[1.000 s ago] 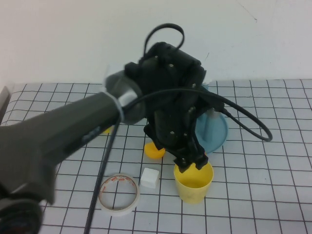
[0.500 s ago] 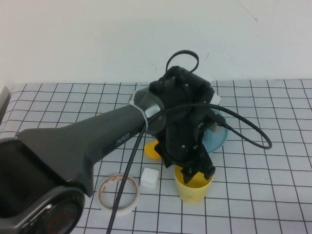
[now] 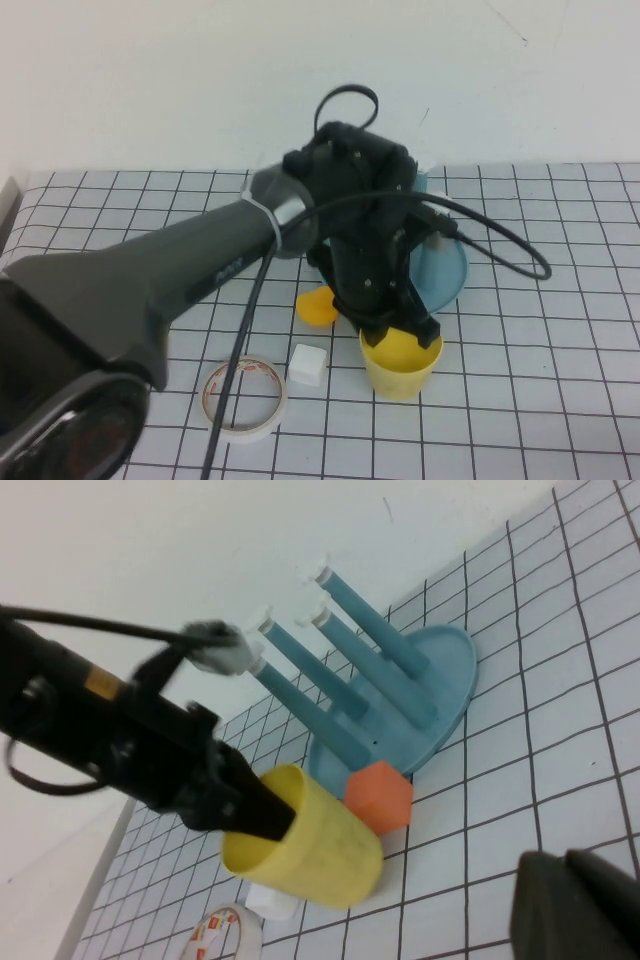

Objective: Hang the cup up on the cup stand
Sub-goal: Pick up the cup from the table, then adjust the cup with two arms

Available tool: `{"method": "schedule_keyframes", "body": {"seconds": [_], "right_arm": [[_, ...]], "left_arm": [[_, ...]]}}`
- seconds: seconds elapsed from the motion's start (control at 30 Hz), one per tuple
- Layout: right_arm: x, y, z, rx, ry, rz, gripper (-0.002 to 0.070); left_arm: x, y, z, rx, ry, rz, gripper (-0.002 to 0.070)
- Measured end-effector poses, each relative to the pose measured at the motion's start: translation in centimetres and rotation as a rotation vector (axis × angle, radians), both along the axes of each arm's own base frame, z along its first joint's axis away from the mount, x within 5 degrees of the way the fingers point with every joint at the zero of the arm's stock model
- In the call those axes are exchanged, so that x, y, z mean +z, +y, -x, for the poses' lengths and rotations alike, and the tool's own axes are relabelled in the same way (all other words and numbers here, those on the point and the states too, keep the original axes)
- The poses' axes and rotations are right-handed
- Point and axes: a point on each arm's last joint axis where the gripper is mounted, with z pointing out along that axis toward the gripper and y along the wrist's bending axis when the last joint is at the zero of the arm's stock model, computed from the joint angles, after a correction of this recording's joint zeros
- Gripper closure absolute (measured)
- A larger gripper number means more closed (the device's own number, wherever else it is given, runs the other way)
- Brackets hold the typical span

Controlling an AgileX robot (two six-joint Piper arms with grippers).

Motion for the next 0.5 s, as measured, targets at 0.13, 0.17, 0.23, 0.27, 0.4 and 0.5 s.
{"method": "schedule_keyframes", "body": {"seconds": [0.13, 0.17, 0.23, 0.27, 0.4, 0.5], "right_arm": [[0.0, 0.0, 0.0, 0.001, 0.001, 0.000, 0.0678], [0.0, 0.0, 0.0, 0.003, 0.002, 0.000, 0.0678], [0.0, 0.1, 0.0, 0.006, 0.004, 0.000, 0.0678], [0.0, 0.1, 0.0, 0.007, 0.005, 0.000, 0.0678], [-0.1, 0.1, 0.1, 0.016, 0.009, -0.009, 0.0678], [-0.1, 0.4, 0.2, 0.044, 0.025, -0.030, 0.0678]], "left_arm": [[4.0, 0.6, 0.8, -0.045, -0.077, 0.057, 0.0669], [5.1, 0.8, 1.0, -0.058, -0.098, 0.069, 0.0669], [7.4, 1.6, 2.0, -0.088, -0.153, 0.104, 0.0669], [8.4, 2.1, 2.6, -0.101, -0.179, 0.123, 0.0669], [11.2, 4.3, 5.4, -0.115, -0.297, 0.221, 0.0669], [11.3, 6.3, 7.7, -0.108, -0.399, 0.297, 0.0669]]}}
